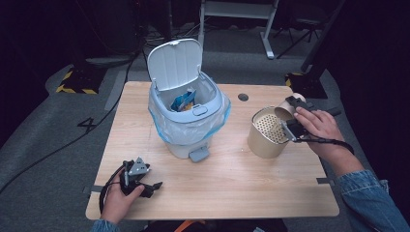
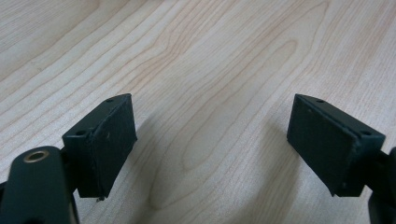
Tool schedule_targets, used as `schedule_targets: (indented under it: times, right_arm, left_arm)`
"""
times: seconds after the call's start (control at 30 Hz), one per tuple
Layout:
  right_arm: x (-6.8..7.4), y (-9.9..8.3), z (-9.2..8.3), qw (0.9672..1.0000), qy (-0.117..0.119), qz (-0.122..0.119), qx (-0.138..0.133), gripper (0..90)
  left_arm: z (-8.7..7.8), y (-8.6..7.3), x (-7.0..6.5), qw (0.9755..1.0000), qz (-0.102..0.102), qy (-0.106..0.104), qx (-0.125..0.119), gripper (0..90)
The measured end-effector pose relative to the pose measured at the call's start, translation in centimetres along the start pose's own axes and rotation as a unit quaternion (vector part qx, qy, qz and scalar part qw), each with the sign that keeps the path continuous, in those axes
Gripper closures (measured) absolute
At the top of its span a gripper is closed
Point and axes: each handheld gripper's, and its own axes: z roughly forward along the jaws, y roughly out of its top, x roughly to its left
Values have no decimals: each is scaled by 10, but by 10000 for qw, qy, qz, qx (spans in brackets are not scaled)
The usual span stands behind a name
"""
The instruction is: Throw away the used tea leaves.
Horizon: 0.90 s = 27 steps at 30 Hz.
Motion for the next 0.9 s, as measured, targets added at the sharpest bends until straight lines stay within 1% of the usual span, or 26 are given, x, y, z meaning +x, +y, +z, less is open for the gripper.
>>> schedule_targets:
  times: [0.03, 0.1, 0.13, 0.17, 0.2, 0.23, 0.27, 0.3, 0.33, 0.37, 0.4, 0.43, 0.47, 0.53, 0.57, 0.6, 0.63, 0.67, 0.7, 0.73, 0.8, 0.83, 0.87, 0.9]
  right_arm:
    - [0, 3, -1, 9995, -101, -289, 82, 299]
    - [1, 9, -3, 9962, -250, -803, 226, 299]
    - [1, 11, -3, 9932, -336, -1070, 308, 300]
    - [2, 14, -4, 9888, -462, -1355, 410, 300]
    - [4, 18, -5, 9831, -596, -1638, 558, 300]
    - [5, 21, -7, 9770, -637, -1902, 718, 300]
    - [6, 23, -7, 9687, -721, -2252, 750, 300]
    - [7, 25, -7, 9605, -806, -2540, 798, 300]
    - [9, 28, -7, 9538, -830, -2749, 881, 300]
    - [10, 29, -7, 9480, -851, -2931, 906, 300]
    - [12, 30, -6, 9453, -883, -3010, 890, 300]
    - [13, 31, -6, 9405, -873, -3151, 924, 300]
    - [14, 31, -7, 9370, -922, -3228, 962, 300]
    - [15, 31, -7, 9319, -976, -3349, 995, 300]
    - [16, 32, -8, 9284, -1059, -3402, 1055, 300]
    - [16, 32, -9, 9262, -1048, -3452, 1096, 300]
    - [16, 32, -9, 9237, -1100, -3499, 1106, 300]
    - [16, 32, -9, 9224, -1095, -3530, 1124, 300]
    - [15, 32, -10, 9191, -1088, -3601, 1173, 299]
    - [15, 32, -10, 9175, -1079, -3637, 1197, 299]
    - [14, 32, -11, 9168, -1138, -3617, 1252, 299]
    - [14, 31, -10, 9192, -1108, -3565, 1251, 299]
    - [14, 30, -10, 9197, -1084, -3554, 1266, 299]
    - [15, 30, -11, 9188, -1115, -3568, 1270, 299]
  left_arm:
    - [0, 0, 0, 10000, -4, -1, 2, 158]
    - [0, 0, 0, 10000, -6, -1, 0, 158]
    - [0, 0, 0, 10000, -5, -1, 3, 158]
    - [0, 0, 0, 10000, -4, -1, 2, 158]
    - [0, 0, 0, 10000, -2, 0, -1, 158]
    - [0, 0, 0, 10000, -5, 0, 0, 158]
    - [0, 0, 0, 10000, -4, 1, 1, 158]
    - [0, 0, 0, 10000, -5, -1, 1, 158]
    - [0, 0, 0, 10000, -6, -2, 2, 158]
    - [0, 0, 0, 10000, -6, -1, 2, 158]
    - [0, 0, 0, 10000, -5, 0, 2, 158]
    - [0, 0, 0, 10000, -6, -2, 2, 158]
    - [0, 0, 0, 10000, -5, 0, 1, 158]
    - [0, 0, 0, 10000, 2, 2, -3, 158]
    - [0, 0, 0, 10000, -8, -1, 0, 158]
    - [0, 0, 0, 10000, -5, -2, 2, 158]
    - [0, 0, 0, 10000, -3, -1, -1, 158]
    - [0, 0, 0, 10000, -1, -1, 0, 158]
    - [0, 0, 0, 10000, -5, -2, 2, 158]
    - [0, 0, 0, 10000, -8, -1, 0, 158]
    - [0, 0, 0, 10000, -6, -1, 2, 158]
    - [0, 0, 0, 10000, -10, 0, -1, 158]
    - [0, 0, 0, 10000, -4, 2, 1, 158]
    - [0, 0, 0, 10000, -7, 0, -1, 158]
